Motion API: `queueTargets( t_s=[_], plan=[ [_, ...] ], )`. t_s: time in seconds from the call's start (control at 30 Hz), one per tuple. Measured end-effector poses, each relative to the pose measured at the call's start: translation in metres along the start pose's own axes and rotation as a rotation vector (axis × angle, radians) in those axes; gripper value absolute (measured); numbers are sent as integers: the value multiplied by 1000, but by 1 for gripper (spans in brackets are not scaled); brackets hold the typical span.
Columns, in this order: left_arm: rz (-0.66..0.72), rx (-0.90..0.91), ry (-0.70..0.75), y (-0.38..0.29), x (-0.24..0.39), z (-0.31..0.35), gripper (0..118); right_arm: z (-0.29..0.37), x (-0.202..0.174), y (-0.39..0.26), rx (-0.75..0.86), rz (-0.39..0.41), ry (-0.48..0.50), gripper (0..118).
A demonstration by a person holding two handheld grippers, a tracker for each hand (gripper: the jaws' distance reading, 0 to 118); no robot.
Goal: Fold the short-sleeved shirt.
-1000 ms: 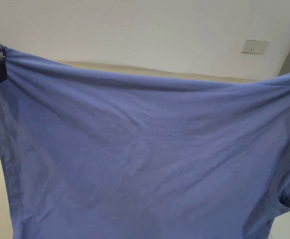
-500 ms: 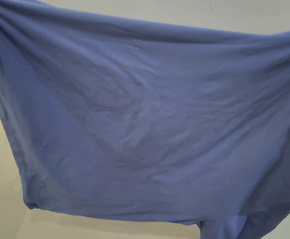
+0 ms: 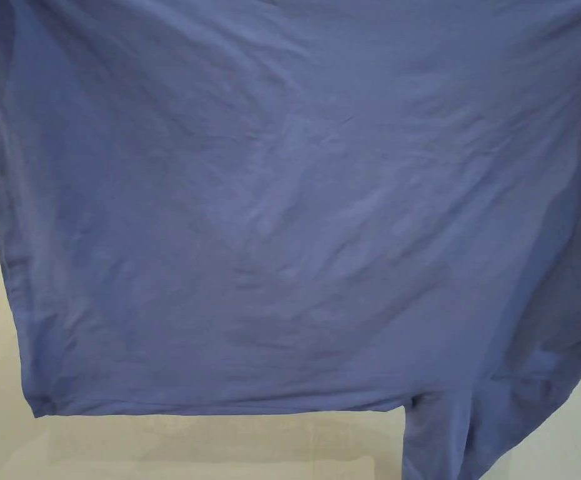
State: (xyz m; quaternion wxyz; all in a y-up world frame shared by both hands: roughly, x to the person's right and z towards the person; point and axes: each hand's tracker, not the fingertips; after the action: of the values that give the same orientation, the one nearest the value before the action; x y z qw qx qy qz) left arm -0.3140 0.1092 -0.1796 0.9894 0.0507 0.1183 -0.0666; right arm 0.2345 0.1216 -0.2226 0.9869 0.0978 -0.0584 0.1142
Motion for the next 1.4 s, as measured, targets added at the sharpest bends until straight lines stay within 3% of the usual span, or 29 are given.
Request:
queueTargets(
  t_s=[0.17,0.37,0.5,0.77,0.87,1.07,1.4],
  plan=[
    [-52,-36,19,-5,7,-37,0,-50,-10,-2,-15,20,1,0],
    [-12,-74,11,-9,7,-90,0,-109,-27,-12,-37,53,-11,0],
    [2,-89,-9,-9,8,-124,0,-144,-33,-14,-48,33,-17,1],
    [-14,-113,9,-19,20,-186,0,-184,-62,-15,-40,49,-37,0],
    [83,-162,12,-31,18,-215,0,-211,-70,-26,-37,65,-37,1],
    [59,-194,37,-71,27,-259,0,-243,-98,-74,-87,103,-6,1],
    [9,-338,1,-192,51,-288,0,-259,-126,-219,-299,72,79,0]
  ],
)
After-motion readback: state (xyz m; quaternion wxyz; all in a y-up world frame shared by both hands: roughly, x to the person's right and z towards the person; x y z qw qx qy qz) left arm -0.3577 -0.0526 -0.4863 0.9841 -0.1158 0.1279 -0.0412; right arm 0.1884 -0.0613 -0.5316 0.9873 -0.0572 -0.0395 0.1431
